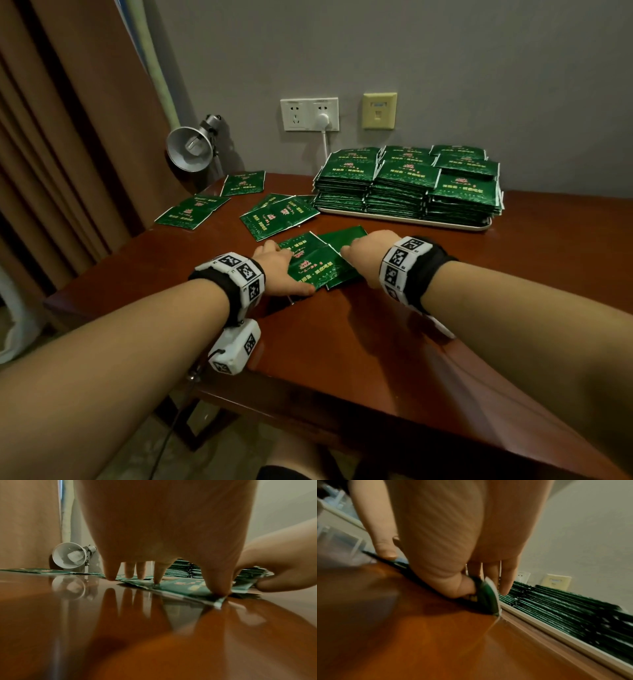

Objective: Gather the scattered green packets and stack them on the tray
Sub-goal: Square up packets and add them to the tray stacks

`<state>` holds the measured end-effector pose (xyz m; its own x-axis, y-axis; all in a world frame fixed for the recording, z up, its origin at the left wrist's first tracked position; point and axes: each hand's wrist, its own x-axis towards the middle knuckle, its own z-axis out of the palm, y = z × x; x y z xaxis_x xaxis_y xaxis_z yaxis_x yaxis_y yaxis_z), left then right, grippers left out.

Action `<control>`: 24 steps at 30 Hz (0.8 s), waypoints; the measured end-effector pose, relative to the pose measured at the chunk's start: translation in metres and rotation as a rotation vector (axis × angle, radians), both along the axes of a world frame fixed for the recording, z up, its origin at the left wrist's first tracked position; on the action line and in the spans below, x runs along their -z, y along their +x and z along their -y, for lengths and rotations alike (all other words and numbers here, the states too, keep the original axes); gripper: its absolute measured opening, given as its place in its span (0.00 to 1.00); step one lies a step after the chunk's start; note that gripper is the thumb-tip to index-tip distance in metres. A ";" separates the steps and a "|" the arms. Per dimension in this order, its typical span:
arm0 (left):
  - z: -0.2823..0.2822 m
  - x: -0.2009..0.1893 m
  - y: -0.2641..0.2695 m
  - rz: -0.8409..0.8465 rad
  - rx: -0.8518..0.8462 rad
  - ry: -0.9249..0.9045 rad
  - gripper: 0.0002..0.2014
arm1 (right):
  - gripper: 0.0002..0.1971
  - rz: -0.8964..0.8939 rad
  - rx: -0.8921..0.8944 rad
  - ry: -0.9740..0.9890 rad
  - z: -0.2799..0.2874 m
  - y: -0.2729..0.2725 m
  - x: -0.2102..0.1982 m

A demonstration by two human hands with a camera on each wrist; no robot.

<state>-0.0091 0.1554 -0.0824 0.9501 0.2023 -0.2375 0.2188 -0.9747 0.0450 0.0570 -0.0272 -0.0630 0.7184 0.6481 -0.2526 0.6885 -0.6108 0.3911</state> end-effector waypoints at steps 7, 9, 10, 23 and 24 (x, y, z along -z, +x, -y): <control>0.000 -0.001 -0.002 0.002 -0.052 -0.124 0.50 | 0.04 -0.074 0.115 0.098 0.024 -0.003 -0.011; 0.002 -0.002 -0.003 0.011 -0.006 -0.108 0.52 | 0.06 -0.115 0.200 0.166 0.036 -0.004 -0.015; 0.003 -0.002 -0.005 0.012 0.022 -0.099 0.53 | 0.07 -0.153 0.251 0.177 0.040 -0.005 -0.018; 0.017 0.001 -0.016 0.050 0.143 -0.191 0.48 | 0.41 -0.267 0.253 0.211 0.057 -0.011 -0.004; 0.017 0.001 -0.015 0.018 0.146 -0.197 0.50 | 0.41 -0.255 0.234 0.202 0.057 -0.014 -0.002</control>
<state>-0.0238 0.1379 -0.0838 0.9703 0.0137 -0.2417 0.0734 -0.9681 0.2396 0.0434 -0.0838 -0.0608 0.7833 0.5292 -0.3262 0.5809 -0.8099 0.0811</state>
